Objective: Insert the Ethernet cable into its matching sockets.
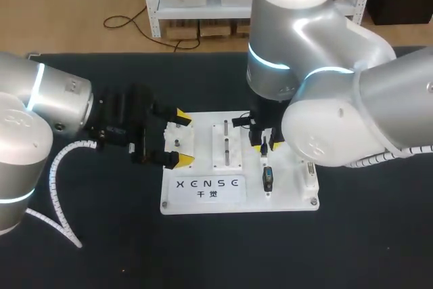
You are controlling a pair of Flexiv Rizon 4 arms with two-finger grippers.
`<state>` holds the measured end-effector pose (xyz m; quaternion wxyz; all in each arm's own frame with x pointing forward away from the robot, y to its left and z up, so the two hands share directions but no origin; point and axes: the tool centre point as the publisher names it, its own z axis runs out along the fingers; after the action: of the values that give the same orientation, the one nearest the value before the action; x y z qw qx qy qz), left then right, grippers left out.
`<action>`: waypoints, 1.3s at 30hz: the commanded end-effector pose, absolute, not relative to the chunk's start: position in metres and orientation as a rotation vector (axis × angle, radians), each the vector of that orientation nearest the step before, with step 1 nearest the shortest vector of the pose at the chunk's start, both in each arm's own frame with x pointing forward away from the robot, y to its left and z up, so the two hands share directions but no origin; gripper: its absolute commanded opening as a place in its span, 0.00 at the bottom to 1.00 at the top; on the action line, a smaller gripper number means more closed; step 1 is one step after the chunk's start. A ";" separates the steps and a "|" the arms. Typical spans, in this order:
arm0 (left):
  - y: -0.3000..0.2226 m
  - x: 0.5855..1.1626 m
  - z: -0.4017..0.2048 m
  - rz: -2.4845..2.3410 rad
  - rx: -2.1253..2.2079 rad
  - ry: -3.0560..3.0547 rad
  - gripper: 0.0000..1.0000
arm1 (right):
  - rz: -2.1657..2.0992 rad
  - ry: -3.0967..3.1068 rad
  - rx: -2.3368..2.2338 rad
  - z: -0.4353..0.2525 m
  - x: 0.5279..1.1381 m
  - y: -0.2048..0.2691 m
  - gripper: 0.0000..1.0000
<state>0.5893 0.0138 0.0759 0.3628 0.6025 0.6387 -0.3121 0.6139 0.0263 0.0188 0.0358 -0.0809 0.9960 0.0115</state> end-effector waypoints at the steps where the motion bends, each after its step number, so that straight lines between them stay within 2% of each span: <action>1: 0.015 0.588 0.074 -0.802 1.545 1.638 1.00 | 0.038 3.057 -0.256 0.019 0.614 0.027 0.00; 14: 0.015 0.588 0.074 -0.802 1.545 1.638 1.00 | 0.065 3.056 -0.266 0.043 0.615 0.020 0.00; 30: 0.015 0.588 0.074 -0.802 1.545 1.638 1.00 | -0.020 3.068 -0.126 0.050 0.619 -0.031 0.00; 39: 0.015 0.588 0.074 -0.802 1.545 1.638 1.00 | -0.054 3.084 -0.091 0.043 0.618 -0.045 0.00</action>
<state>0.5893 0.0138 0.0759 0.3627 0.6026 0.6388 -0.3121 0.6191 -0.0432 0.0436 0.0255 -0.0306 0.9991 -0.0170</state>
